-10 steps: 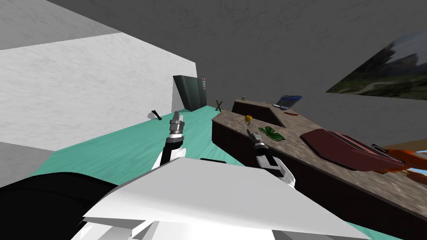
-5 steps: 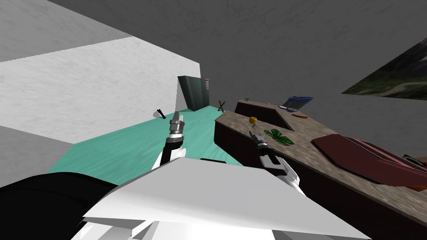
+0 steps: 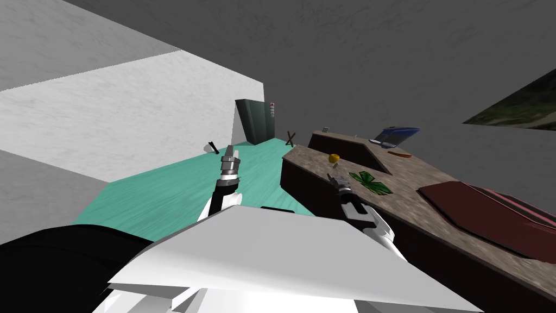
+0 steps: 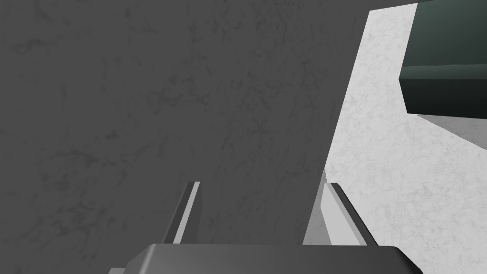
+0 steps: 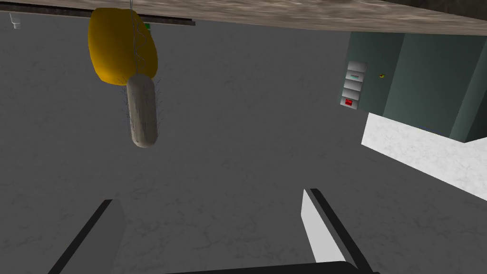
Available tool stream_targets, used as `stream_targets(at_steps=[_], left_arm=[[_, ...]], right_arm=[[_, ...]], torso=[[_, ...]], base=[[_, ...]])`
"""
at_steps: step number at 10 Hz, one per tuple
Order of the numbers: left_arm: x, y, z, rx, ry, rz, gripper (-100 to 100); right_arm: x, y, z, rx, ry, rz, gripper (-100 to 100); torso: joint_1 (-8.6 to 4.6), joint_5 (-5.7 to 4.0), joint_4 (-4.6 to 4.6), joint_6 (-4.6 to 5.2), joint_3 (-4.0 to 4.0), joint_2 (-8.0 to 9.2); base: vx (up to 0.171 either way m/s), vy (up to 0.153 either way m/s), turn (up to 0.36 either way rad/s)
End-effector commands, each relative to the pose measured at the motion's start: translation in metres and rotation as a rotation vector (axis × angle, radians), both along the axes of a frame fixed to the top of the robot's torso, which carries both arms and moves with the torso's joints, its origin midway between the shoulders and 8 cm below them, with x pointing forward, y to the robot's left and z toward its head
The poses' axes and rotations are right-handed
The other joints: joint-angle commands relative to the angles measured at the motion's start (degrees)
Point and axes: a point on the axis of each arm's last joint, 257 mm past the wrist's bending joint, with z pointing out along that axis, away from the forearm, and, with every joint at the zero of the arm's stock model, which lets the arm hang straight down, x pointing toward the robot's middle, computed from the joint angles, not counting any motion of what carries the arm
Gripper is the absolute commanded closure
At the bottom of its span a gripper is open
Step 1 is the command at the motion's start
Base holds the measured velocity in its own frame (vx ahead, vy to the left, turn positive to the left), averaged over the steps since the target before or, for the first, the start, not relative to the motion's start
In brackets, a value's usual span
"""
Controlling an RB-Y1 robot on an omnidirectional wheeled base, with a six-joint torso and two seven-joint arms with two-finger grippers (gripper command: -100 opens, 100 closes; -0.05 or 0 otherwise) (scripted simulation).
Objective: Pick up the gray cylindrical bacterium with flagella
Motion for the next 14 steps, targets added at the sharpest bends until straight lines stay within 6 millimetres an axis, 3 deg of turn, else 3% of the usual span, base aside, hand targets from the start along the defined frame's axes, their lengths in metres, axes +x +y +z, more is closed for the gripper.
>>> stream_targets(at_steps=[1, 4, 5, 8, 9, 14], left_arm=[[0.000, 0.000, 0.000, 0.000, 0.000, 0.000, 0], [0.000, 0.000, 0.000, 0.000, 0.000, 0.000, 0], [0.000, 0.000, 0.000, 0.000, 0.000, 0.000, 0], [0.000, 0.000, 0.000, 0.000, 0.000, 0.000, 0], [0.000, 0.000, 0.000, 0.000, 0.000, 0.000, 0], [0.000, 0.000, 0.000, 0.000, 0.000, 0.000, 0]], right_arm=[[-0.001, -0.020, -0.007, -0.056, 0.037, -0.028, -100], [-0.007, -0.068, -0.021, -0.176, 0.128, -0.099, -100], [-0.007, -0.068, -0.021, -0.181, 0.129, -0.099, -100], [-0.015, -0.108, -0.029, -0.274, 0.205, -0.159, -100], [-0.015, -0.108, -0.030, -0.274, 0.206, -0.160, -100], [-0.029, -0.156, -0.036, -0.370, 0.298, -0.236, -100]], torso=[[0.00, 0.00, 0.00, 0.00, 0.00, 0.00], [0.04, 0.02, -0.03, -0.01, -0.08, -0.15], [0.05, 0.01, -0.04, -0.01, -0.10, -0.17], [-0.02, 0.00, -0.03, -0.01, -0.09, -0.16], [-0.01, -0.01, -0.05, 0.00, -0.11, -0.19], [-0.08, -0.02, -0.05, 0.01, -0.11, -0.18]], base=[[0.040, 0.035, 0.096], [0.064, 0.043, 0.102], [0.052, 0.018, 0.019], [0.069, 0.019, 0.063], [0.055, 0.013, 0.018], [0.071, -0.003, 0.040]])
